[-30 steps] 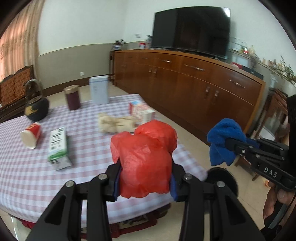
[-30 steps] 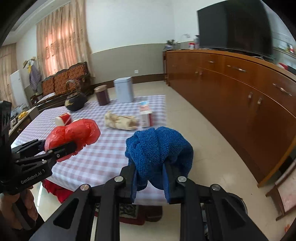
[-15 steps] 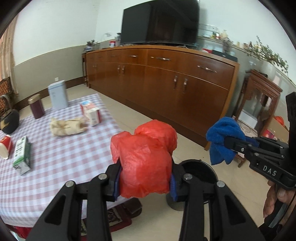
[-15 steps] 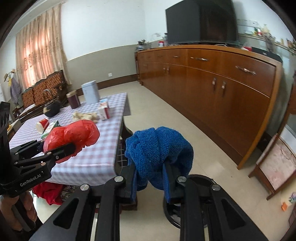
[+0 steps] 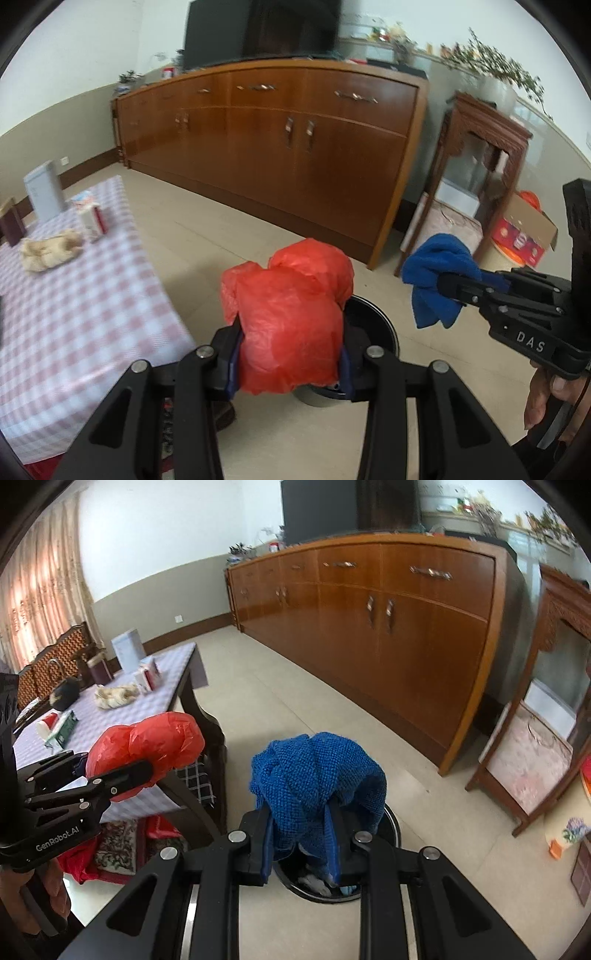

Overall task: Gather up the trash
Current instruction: 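Carry the red bag and blue cloth in both tools over the black bin, then open both tools to drop the red bag and blue cloth into the bin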

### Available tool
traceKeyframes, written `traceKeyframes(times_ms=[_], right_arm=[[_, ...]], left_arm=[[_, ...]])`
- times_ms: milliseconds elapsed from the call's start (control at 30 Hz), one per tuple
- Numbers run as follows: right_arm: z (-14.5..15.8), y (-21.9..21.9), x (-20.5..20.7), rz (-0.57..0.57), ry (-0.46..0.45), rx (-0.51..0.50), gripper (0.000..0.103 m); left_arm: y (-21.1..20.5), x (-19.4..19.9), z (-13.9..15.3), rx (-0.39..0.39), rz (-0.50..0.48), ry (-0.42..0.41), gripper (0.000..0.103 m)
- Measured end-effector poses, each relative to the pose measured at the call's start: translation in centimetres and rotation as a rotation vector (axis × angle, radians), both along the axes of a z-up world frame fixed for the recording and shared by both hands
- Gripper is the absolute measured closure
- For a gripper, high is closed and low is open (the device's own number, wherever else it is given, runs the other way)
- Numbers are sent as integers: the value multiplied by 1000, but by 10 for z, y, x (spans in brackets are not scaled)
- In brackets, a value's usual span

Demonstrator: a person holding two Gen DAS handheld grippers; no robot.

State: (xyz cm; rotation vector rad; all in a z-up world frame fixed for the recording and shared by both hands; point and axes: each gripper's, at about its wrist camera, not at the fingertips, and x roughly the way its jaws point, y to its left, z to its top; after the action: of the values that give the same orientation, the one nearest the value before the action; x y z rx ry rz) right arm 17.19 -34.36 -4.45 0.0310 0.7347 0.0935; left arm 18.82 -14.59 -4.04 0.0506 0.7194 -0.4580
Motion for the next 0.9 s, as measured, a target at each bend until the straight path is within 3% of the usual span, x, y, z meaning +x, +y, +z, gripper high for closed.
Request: traceKeyframes(times_ms=[433,800,867,900], right_arm=[[-73,-45,14,-18,139,-8,79],[-144,-62,56,91,259,-46,79],[-162,-60,67,147,288,-66,77],[-175,-58,72,177,296,-92,72]], left_arm=[[-64,21,-60,65,-112,122,61],[-91,53,-115,131,-205,231,61],[-98,63,-135,106,-246,325,58],[-99,67,-146,103,-244,366,47]])
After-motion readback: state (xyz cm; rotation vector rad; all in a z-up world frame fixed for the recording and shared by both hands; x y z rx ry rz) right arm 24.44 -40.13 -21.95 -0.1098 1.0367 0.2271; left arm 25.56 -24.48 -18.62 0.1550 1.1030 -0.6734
